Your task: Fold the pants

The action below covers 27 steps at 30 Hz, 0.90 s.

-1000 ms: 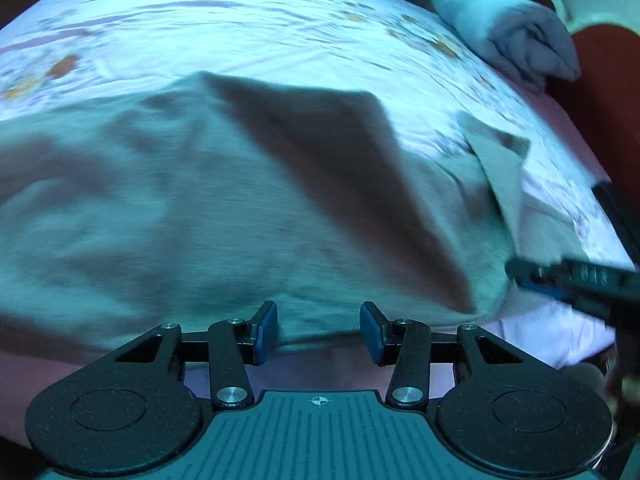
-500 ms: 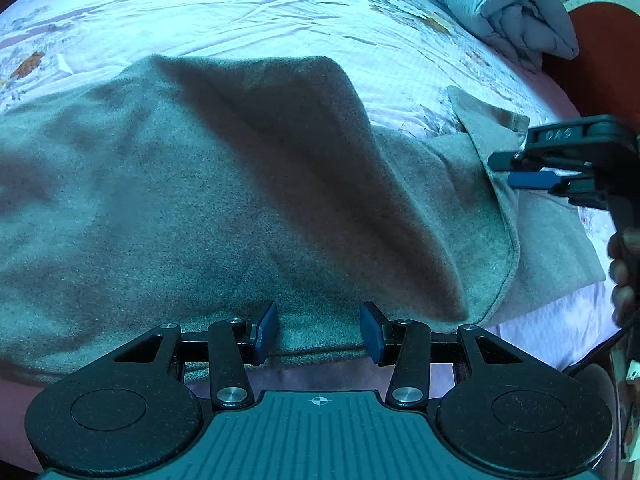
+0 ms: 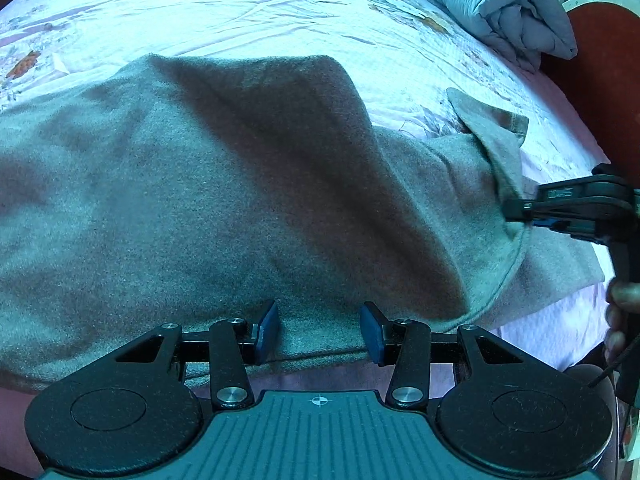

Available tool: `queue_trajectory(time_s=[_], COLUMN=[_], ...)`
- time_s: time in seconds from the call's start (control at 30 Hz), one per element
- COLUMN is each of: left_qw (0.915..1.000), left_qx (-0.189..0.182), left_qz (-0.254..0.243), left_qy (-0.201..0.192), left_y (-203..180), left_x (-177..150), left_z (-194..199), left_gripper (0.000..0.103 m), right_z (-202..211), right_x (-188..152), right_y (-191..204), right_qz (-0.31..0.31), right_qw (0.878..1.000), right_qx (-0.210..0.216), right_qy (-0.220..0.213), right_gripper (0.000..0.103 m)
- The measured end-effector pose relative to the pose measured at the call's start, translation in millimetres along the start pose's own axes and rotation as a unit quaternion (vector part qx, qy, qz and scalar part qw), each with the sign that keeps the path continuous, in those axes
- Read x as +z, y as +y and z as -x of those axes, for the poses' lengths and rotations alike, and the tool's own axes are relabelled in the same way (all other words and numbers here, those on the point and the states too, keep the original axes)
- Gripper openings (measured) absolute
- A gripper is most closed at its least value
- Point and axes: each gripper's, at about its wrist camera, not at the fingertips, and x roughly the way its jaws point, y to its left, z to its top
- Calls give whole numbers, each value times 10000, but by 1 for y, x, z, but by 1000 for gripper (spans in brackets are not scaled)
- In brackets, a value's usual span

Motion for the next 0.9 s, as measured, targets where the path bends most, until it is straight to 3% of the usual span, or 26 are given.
queue_trajectory(time_s=[0.23, 0.4, 0.6, 0.7, 0.77, 0.9], left_qw=[10000, 10000, 10000, 10000, 10000, 9999], left_qx=[-37, -35, 43, 52, 39, 66], left_qz=[51, 37, 20, 29, 64, 96], left_qy=[5, 0, -11, -14, -7, -4], left_y=[4, 5, 1, 0, 1, -1], left_x=[-1, -2, -1, -2, -2, -1], left_z=[2, 2, 2, 2, 2, 1], left_gripper=[45, 45, 45, 45, 45, 46], right_z=[51, 55, 38, 29, 28, 45], right_x=[-21, -60, -71, -67, -63, -57], right_y=[-43, -61, -78, -77, -76, -68], right_qz=[-1000, -1309, -1616, -1652, -1585, -901], right_qw=[9914, 9884, 9851, 9843, 9852, 9940], right_qx=[592, 619, 500, 537, 602, 317], right_qy=[-595, -454, -321, -321, -262, -530], right_gripper=[0, 0, 0, 0, 8, 17])
